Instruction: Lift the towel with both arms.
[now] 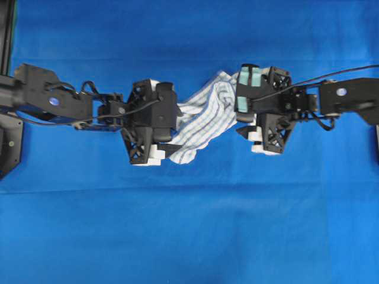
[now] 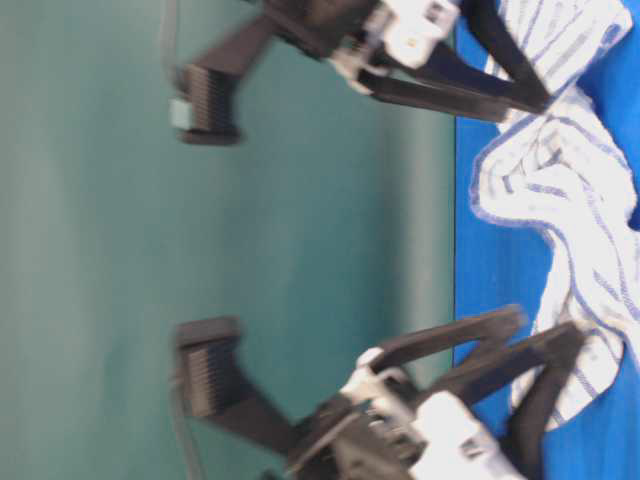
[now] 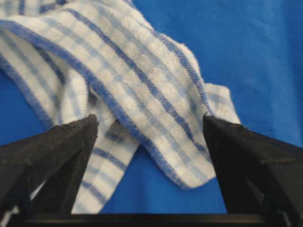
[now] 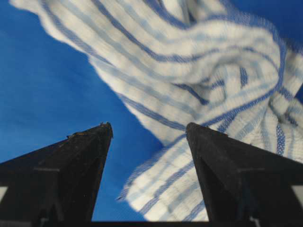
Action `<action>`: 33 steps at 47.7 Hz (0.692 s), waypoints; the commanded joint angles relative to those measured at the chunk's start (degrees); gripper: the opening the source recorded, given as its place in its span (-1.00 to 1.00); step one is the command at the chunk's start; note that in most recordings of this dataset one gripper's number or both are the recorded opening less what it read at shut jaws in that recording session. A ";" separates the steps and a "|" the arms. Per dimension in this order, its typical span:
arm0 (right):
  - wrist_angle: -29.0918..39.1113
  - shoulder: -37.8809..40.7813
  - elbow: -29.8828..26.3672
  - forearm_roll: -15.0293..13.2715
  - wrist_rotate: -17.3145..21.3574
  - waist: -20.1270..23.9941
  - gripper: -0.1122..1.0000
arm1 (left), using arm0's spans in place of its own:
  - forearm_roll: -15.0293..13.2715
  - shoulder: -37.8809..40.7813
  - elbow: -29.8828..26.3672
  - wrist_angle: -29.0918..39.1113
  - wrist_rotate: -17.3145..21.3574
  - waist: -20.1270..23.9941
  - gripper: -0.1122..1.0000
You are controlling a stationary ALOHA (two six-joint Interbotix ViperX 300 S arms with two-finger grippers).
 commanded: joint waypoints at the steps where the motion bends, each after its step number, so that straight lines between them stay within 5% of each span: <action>1: -2.20 1.67 -0.35 -0.09 0.18 -0.79 0.39 | -0.18 1.41 -0.88 -1.67 -0.18 -0.09 0.77; 21: -6.06 6.59 -0.18 -0.79 -0.09 -1.93 0.34 | -0.26 5.71 -1.05 -2.20 -0.09 0.26 0.63; 26: -6.15 6.50 -0.18 -0.79 -0.35 -1.93 0.12 | -0.26 5.71 -1.05 -1.76 -0.09 0.44 0.23; 33: -6.15 6.50 -0.26 -0.79 -0.35 -1.93 -0.58 | -0.26 5.80 -1.23 -0.79 -0.09 0.62 -0.49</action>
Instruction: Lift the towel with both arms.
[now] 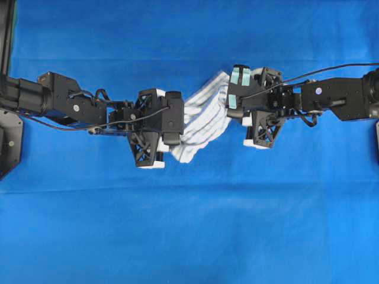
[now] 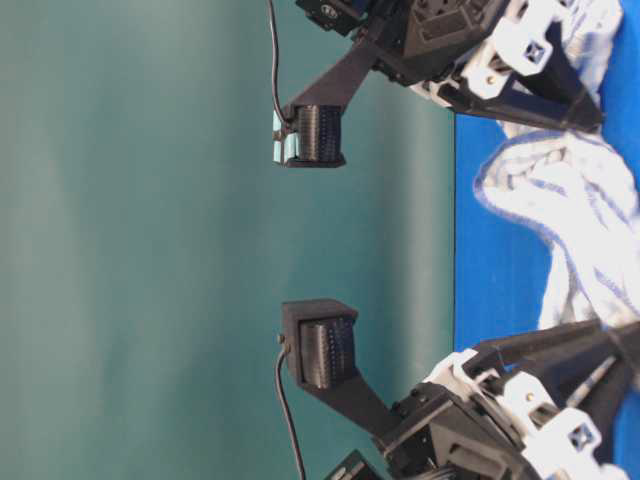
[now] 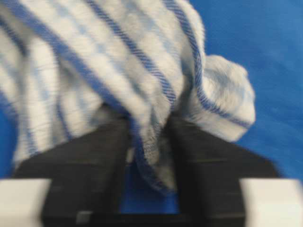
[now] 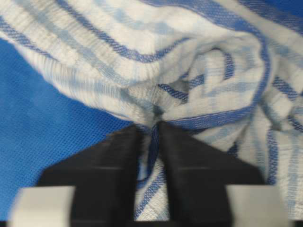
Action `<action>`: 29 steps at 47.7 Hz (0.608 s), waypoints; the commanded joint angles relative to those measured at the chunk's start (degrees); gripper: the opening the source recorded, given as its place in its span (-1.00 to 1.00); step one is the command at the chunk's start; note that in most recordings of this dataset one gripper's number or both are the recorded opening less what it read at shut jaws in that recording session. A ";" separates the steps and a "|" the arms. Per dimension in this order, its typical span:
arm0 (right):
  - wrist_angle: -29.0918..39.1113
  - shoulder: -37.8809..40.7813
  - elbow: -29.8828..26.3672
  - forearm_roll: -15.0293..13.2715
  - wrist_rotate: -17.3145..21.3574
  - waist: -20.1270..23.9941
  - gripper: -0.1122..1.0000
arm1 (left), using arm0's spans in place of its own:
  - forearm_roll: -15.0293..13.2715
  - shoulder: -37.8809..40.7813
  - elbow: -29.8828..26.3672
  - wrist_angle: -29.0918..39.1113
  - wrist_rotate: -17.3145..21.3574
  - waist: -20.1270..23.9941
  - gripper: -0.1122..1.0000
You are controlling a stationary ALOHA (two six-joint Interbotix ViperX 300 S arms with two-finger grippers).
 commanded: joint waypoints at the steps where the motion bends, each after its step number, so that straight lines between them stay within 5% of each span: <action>1: -0.35 -0.62 -0.53 -0.09 -0.09 0.26 -0.65 | -0.18 -0.53 -0.79 0.44 0.00 0.09 -0.57; 4: -0.35 -0.62 -0.53 -0.09 0.09 0.26 -0.67 | -0.09 -0.53 -0.88 0.62 0.00 0.18 -0.76; 16: -0.26 -1.67 -0.88 0.35 0.62 0.26 -0.67 | -0.09 -2.20 -0.88 2.64 0.09 0.62 -0.75; 29: 4.57 -13.10 -1.67 1.32 1.93 0.35 -0.67 | -0.18 -14.85 -0.97 15.73 0.09 3.25 -0.75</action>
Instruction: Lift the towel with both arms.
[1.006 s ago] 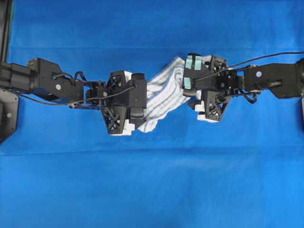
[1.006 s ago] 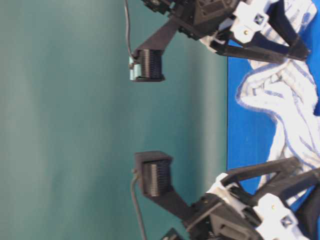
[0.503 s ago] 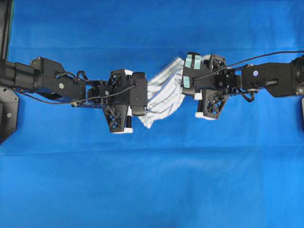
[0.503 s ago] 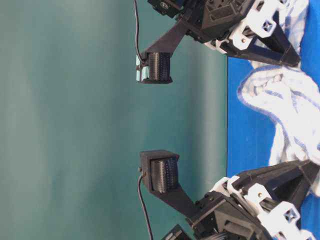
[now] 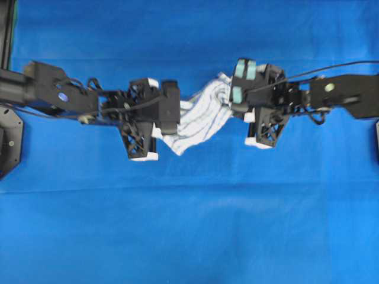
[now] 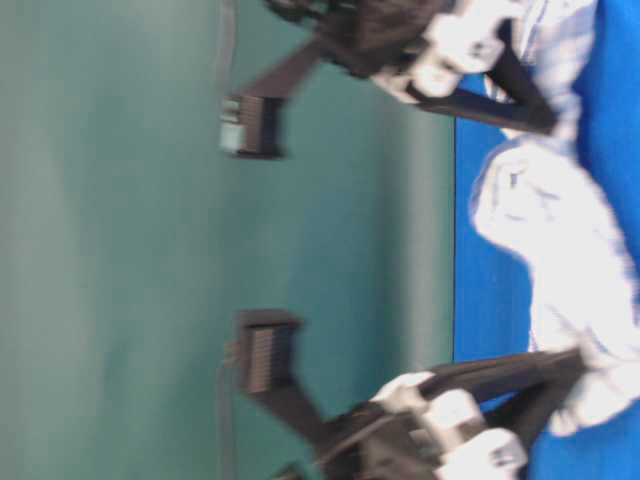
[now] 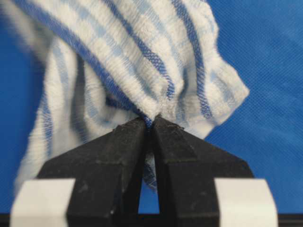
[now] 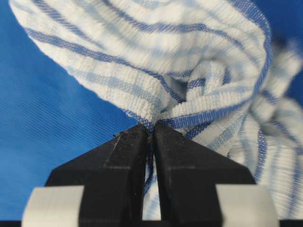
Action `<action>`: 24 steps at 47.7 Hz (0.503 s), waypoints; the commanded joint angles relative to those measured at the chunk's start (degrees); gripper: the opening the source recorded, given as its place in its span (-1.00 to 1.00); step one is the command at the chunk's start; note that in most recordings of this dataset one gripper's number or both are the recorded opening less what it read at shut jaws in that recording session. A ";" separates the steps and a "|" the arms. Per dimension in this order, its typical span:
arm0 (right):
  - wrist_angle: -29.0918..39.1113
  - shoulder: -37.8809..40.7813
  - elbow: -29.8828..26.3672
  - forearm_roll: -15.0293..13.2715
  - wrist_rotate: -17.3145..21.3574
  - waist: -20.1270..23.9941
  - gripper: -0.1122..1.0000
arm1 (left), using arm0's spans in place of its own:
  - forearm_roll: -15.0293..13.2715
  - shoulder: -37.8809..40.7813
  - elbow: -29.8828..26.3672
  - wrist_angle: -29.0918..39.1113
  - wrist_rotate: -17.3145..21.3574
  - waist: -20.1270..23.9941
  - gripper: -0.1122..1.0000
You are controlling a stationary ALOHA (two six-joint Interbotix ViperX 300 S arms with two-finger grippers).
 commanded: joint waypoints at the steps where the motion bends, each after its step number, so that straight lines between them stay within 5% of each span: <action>1: 2.11 -6.33 -1.67 0.18 0.18 0.09 -0.67 | 0.00 -6.59 -0.79 4.04 -0.09 1.14 -0.75; 24: 17.49 -23.29 -14.50 -0.09 -0.53 0.18 -0.67 | 0.35 -26.72 -8.53 17.75 0.70 5.54 -0.75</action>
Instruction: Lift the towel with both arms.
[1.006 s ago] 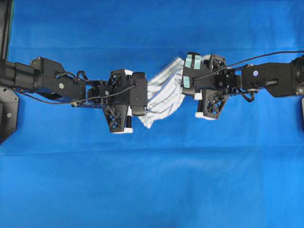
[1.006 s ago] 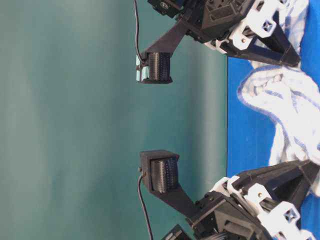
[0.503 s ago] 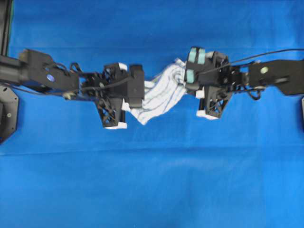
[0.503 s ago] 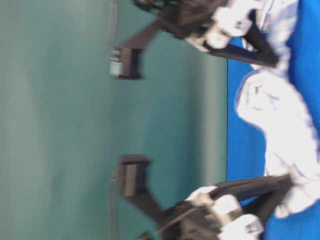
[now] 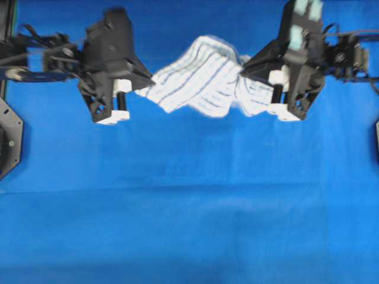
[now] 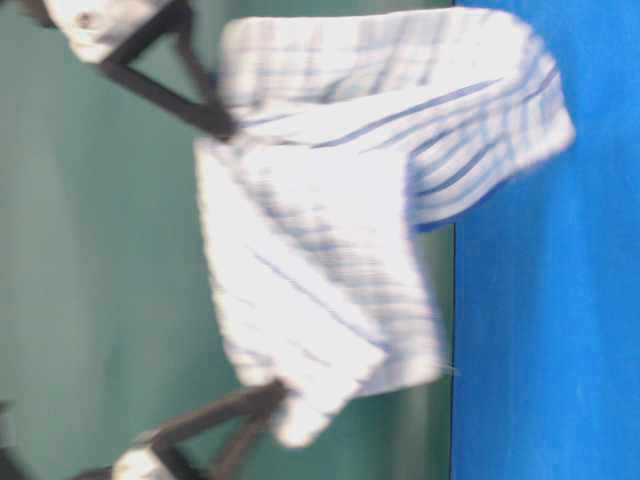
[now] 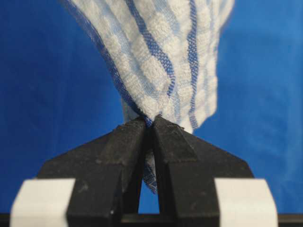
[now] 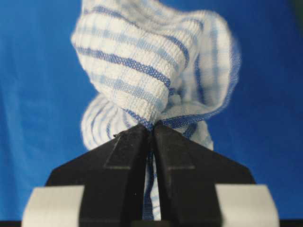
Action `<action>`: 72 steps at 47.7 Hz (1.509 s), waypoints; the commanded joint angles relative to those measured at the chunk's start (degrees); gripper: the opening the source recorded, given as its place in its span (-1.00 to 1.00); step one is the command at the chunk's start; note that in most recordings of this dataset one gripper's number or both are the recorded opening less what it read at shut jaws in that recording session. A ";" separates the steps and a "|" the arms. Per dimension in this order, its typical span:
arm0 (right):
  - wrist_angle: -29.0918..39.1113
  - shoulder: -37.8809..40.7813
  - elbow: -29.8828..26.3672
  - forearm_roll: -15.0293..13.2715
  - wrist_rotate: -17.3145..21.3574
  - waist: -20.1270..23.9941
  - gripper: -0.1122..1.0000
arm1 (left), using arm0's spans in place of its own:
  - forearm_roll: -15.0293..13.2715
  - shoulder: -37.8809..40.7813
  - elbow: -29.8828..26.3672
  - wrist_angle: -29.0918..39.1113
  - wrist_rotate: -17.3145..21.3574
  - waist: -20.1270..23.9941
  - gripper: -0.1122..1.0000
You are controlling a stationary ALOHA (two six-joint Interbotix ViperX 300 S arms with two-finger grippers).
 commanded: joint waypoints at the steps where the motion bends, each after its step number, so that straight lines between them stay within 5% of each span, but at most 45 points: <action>1: 2.55 -2.37 -4.75 -0.18 -0.18 0.09 -0.68 | 0.26 -3.34 -4.39 2.55 -0.09 0.18 -0.75; 24: 13.27 -3.60 -22.50 -0.26 -4.31 2.11 -0.68 | 0.44 -4.83 -22.15 17.23 5.10 0.26 -0.75; 52: 14.59 -3.08 -22.85 -0.26 -4.92 3.16 -0.66 | 0.53 -5.36 -22.24 15.82 5.45 -0.62 -0.72; 55: 14.59 -2.81 -22.85 -0.26 -4.92 3.16 -0.63 | 0.53 -5.54 -21.97 15.56 5.27 -0.62 -0.52; 65: 15.29 -1.93 -22.50 -0.70 -5.01 3.34 0.37 | 0.35 -6.77 -20.39 15.12 5.10 -0.79 0.59; 68: 15.47 -1.85 -22.41 -0.70 -4.92 3.34 0.43 | 0.35 -7.03 -19.95 15.03 5.01 -0.88 0.78; 72: 15.91 -1.85 -21.97 -0.70 -4.66 3.34 0.36 | 0.26 -7.21 -19.16 14.94 4.92 -1.05 0.76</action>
